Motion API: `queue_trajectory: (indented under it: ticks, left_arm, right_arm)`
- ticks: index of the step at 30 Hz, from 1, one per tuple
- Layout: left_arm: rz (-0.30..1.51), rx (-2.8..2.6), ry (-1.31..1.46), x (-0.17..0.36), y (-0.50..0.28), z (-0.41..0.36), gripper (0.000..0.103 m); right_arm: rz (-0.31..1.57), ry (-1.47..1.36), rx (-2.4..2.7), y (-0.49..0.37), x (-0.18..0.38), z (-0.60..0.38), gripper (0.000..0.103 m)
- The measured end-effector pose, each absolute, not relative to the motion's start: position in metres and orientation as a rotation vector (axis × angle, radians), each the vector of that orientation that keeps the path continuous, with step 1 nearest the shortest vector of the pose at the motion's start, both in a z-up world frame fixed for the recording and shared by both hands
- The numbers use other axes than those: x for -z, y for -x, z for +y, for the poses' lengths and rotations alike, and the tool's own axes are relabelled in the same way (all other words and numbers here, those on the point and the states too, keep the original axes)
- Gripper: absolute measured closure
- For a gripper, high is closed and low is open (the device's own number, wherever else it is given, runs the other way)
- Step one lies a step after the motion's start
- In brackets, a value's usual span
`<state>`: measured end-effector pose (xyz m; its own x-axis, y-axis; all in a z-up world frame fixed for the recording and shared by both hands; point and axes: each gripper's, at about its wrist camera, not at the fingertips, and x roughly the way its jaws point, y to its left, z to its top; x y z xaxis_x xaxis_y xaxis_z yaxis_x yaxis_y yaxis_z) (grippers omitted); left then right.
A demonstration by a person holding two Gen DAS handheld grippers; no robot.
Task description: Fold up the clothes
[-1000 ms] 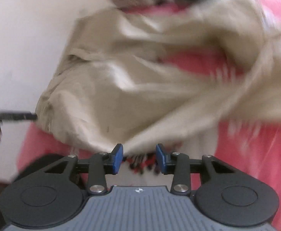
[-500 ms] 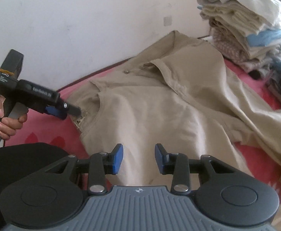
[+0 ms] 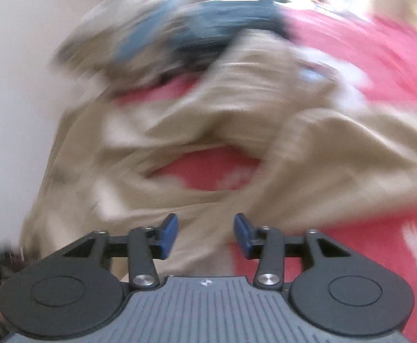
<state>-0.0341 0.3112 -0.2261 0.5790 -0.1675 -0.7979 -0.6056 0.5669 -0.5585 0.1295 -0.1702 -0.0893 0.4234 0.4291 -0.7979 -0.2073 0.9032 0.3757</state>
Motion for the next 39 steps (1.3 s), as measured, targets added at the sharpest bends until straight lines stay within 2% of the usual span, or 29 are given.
queue_trajectory:
  ticks: [1,3,5,7,8,10,13,20,22,24,25,26,32,35,39]
  left_arm:
    - [0.941,-0.316,0.974,0.226,0.032,0.31,0.048]
    - [0.923,-0.349,0.988,0.226,0.03,0.308,0.047]
    - [0.903,-0.386,0.998,0.225,0.028,0.306,0.051]
    - [0.883,-0.423,1.008,0.224,0.026,0.304,0.062]
    - [0.873,-0.441,1.013,0.224,0.025,0.303,0.065]
    - [0.858,-0.473,1.009,0.222,0.022,0.301,0.078]
    - [0.858,-0.495,0.938,0.212,0.014,0.297,0.091]
    - [0.863,-0.53,0.866,0.2,-0.005,0.31,0.093]
    - [0.88,-0.531,0.833,0.2,-0.009,0.311,0.093]
    - [0.885,-0.533,0.807,0.199,-0.013,0.313,0.093]
    - [0.887,-0.534,0.794,0.198,-0.015,0.314,0.093]
    - [0.89,-0.535,0.781,0.197,-0.016,0.315,0.093]
    - [0.838,-0.527,0.695,0.177,-0.025,0.341,0.094]
    - [0.827,-0.535,0.674,0.17,-0.027,0.351,0.094]
    - [0.874,-0.566,0.675,0.181,-0.022,0.353,0.094]
  right_arm:
    - [1.07,-0.337,-0.347,-0.135,0.093,-0.189,0.049]
    - [1.073,-0.547,-0.23,-0.145,0.102,-0.225,0.037]
    - [1.051,-0.689,-0.148,-0.155,0.108,-0.251,0.036]
    - [1.021,-0.776,-0.097,-0.166,0.112,-0.269,0.035]
    - [1.014,-0.776,-0.094,-0.171,0.111,-0.271,0.033]
    - [1.006,-0.767,-0.097,-0.183,0.108,-0.272,0.033]
    - [1.038,-0.706,-0.129,-0.2,0.106,-0.259,0.033]
    - [1.169,-0.531,-0.105,-0.221,0.136,-0.173,0.03]
    - [1.191,-0.394,-0.062,-0.221,0.149,-0.148,0.042]
    - [1.18,-0.389,-0.055,-0.213,0.154,-0.145,0.081]
    - [1.173,-0.394,-0.054,-0.209,0.156,-0.145,0.091]
    - [1.175,-0.424,-0.051,-0.203,0.156,-0.148,0.096]
    - [1.157,-0.564,-0.097,-0.147,0.129,-0.161,0.097]
    - [1.193,-0.54,-0.11,-0.121,0.132,-0.163,0.096]
    - [1.376,-0.52,-0.089,-0.104,0.163,-0.183,0.081]
